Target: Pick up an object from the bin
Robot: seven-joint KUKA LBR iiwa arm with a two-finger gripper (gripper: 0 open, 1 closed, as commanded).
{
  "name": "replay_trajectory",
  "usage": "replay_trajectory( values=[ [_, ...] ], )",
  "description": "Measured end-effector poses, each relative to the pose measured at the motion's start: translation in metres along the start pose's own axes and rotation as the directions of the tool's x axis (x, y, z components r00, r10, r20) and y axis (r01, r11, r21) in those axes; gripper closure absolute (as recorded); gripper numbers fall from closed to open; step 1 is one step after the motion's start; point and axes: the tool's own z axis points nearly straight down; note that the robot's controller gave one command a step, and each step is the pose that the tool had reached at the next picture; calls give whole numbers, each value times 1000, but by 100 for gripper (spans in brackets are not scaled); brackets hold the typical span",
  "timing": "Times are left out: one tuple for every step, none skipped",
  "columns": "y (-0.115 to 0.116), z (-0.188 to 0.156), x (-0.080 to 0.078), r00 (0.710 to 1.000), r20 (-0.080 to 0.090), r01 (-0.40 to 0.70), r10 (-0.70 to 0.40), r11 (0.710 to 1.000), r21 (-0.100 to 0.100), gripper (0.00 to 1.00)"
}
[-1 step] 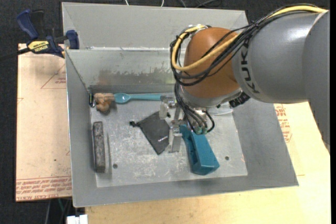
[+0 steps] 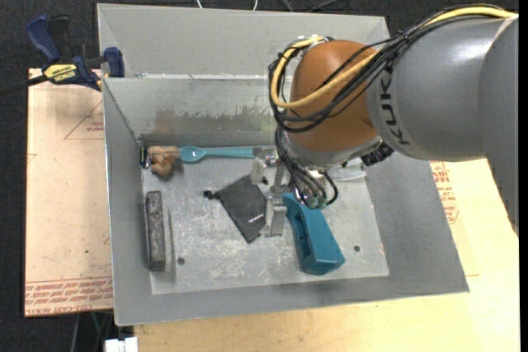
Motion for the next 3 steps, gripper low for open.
replay_trajectory(
  values=[
    [-28, 58, -19, 1000, 4, 8, -8, 1000, -1, 0],
    [-30, 83, -22, 982, 1, -187, 187, 982, -3, 0],
    [-40, 90, -31, 988, 0, -155, 155, 988, -1, 100]
  ],
)
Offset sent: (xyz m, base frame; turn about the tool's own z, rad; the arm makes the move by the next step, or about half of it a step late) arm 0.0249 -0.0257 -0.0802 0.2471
